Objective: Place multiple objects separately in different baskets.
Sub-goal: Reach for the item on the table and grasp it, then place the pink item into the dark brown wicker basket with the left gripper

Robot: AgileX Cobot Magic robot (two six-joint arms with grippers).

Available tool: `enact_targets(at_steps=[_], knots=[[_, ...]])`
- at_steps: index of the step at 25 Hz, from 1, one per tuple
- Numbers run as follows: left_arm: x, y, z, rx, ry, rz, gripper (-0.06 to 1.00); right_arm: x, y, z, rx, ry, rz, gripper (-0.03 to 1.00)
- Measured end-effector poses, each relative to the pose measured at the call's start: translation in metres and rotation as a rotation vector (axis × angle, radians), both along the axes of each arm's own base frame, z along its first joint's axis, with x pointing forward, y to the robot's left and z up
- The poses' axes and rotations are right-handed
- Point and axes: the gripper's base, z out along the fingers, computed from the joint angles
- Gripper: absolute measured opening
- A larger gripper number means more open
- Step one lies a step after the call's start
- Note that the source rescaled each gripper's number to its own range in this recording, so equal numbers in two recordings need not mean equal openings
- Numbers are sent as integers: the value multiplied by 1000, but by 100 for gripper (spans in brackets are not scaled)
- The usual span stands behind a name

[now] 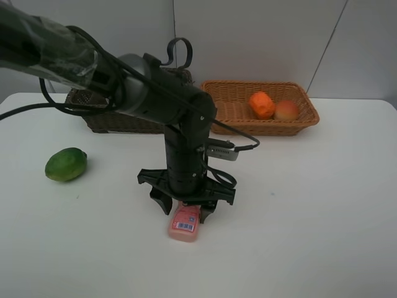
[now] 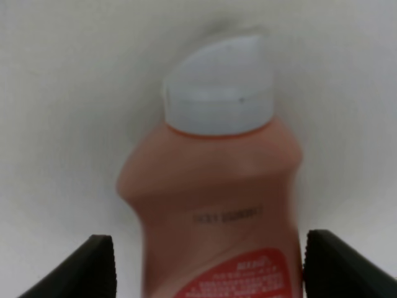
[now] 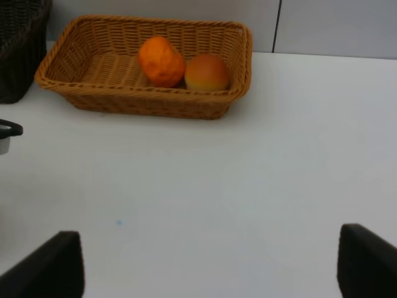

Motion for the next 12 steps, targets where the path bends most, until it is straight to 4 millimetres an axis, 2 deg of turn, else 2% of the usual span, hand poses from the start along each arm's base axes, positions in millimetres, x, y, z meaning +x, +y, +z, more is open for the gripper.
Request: enact_targets(at_steps=[4, 12], knots=[[0, 0, 0, 0, 0, -1, 67, 0, 0, 0, 0, 0, 0, 66], [0, 0, 0, 5, -5, -8, 67, 0, 0, 0, 0, 0, 0, 66]])
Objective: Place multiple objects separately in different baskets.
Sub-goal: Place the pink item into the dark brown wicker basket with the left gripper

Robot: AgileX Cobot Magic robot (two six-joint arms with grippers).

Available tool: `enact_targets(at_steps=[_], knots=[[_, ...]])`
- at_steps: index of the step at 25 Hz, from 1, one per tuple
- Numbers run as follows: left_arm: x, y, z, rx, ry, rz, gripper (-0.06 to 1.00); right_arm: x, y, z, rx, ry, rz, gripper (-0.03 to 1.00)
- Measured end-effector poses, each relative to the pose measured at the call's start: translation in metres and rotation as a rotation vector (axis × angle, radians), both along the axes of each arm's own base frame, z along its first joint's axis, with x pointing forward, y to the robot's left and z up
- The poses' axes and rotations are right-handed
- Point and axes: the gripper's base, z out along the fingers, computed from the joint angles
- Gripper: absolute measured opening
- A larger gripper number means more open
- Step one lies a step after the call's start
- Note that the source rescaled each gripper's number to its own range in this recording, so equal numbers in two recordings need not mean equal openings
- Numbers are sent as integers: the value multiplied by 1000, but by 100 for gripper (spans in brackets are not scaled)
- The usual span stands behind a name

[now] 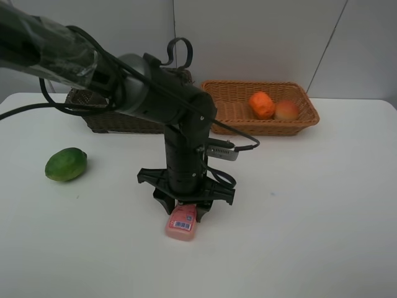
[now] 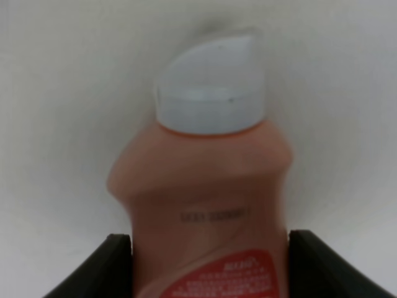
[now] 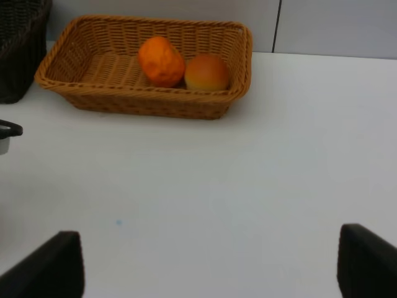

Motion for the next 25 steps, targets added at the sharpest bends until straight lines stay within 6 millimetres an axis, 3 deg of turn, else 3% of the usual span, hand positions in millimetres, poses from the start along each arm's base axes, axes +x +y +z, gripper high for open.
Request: enact_targets(at_steps=[17, 25], knots=[[0, 1, 1, 13, 3, -6, 67, 0, 0, 0, 0, 0, 0, 66], [8, -9, 20, 9, 0, -35, 67, 0, 0, 0, 0, 0, 0, 66]])
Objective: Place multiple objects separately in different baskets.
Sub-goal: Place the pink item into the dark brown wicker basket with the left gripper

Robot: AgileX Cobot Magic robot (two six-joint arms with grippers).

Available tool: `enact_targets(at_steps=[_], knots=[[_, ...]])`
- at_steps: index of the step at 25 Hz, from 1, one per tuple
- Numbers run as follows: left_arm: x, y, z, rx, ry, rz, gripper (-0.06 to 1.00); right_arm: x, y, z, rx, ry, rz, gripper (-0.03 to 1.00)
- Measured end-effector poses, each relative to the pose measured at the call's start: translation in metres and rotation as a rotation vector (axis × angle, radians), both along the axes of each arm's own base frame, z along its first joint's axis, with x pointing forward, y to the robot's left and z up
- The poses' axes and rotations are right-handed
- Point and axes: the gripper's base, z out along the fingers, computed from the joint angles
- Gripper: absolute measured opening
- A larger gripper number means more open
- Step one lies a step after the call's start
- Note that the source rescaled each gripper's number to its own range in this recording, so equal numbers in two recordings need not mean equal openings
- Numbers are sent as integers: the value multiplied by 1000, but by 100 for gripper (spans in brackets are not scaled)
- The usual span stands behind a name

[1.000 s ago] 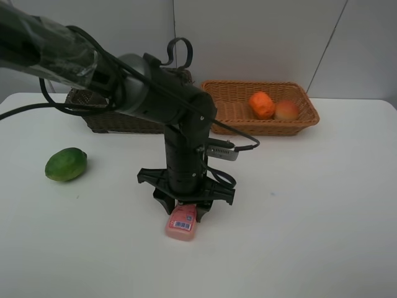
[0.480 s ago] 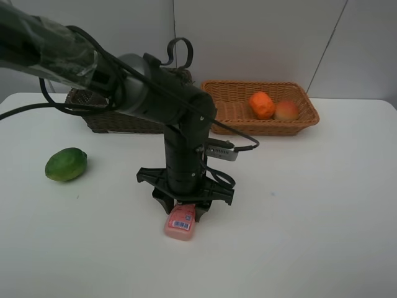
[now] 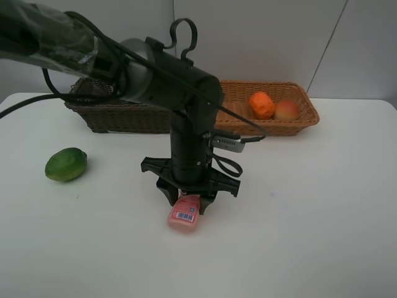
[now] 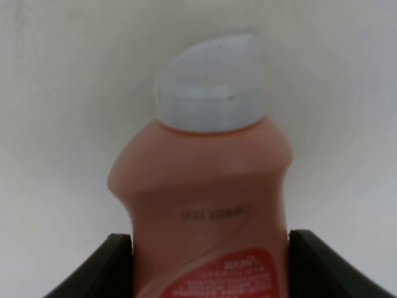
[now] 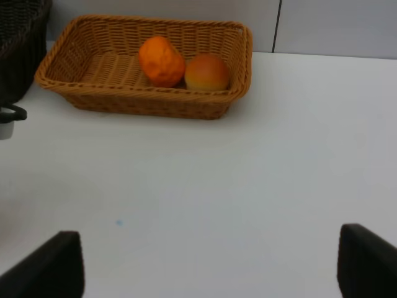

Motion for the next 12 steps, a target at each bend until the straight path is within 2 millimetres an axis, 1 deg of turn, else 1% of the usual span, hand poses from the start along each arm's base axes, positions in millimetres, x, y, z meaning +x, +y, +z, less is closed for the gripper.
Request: enact_targets(at_steps=[5, 12], knots=[[8, -9, 18, -21, -22, -27, 67, 0, 0, 0, 0, 0, 0, 66], [21, -23, 59, -82, -85, -58, 67, 0, 0, 0, 0, 0, 0, 66]])
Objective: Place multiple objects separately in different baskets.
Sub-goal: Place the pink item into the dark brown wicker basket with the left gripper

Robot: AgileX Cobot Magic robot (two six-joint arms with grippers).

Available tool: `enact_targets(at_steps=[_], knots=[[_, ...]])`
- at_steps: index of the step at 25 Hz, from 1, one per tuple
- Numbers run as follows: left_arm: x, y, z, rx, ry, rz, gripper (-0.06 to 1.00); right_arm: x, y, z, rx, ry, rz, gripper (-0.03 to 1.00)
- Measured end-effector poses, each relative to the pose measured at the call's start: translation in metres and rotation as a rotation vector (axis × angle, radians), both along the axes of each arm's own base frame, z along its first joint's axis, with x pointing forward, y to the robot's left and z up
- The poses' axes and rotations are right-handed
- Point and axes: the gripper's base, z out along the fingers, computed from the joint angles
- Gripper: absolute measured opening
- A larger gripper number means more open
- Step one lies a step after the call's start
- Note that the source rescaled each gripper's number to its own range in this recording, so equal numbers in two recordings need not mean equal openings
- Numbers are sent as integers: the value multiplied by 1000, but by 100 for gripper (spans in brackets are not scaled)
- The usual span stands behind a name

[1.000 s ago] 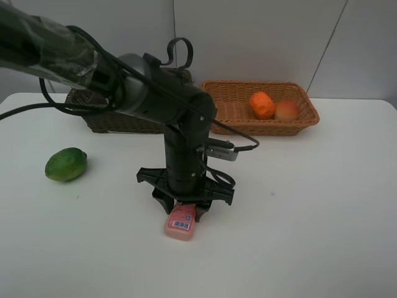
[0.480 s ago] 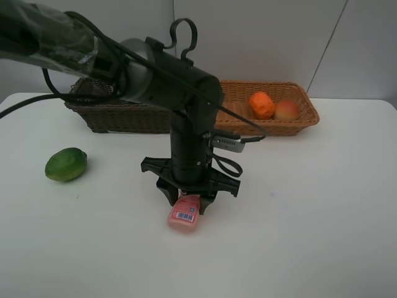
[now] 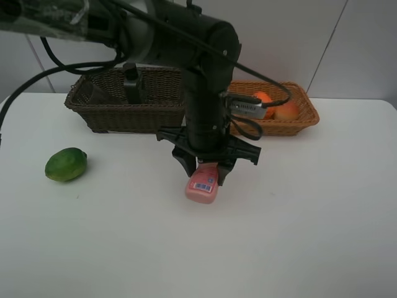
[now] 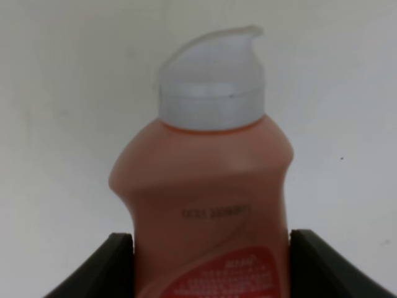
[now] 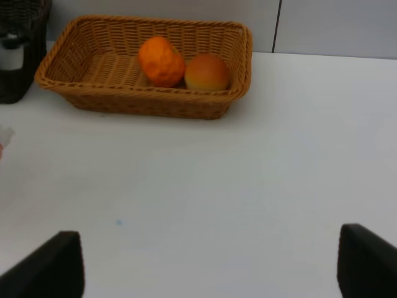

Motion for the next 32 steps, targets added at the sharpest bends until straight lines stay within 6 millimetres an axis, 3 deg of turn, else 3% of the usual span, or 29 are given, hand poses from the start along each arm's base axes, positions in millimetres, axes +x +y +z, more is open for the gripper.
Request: enact_targets(at_steps=[9, 22, 32], knots=[[24, 9, 22, -9, -54, -9, 67, 0, 0, 0, 0, 0, 0, 66], [113, 73, 75, -75, -196, 111, 67, 0, 0, 0, 0, 0, 0, 66], [173, 102, 73, -74, -285, 168, 67, 0, 0, 0, 0, 0, 0, 66]])
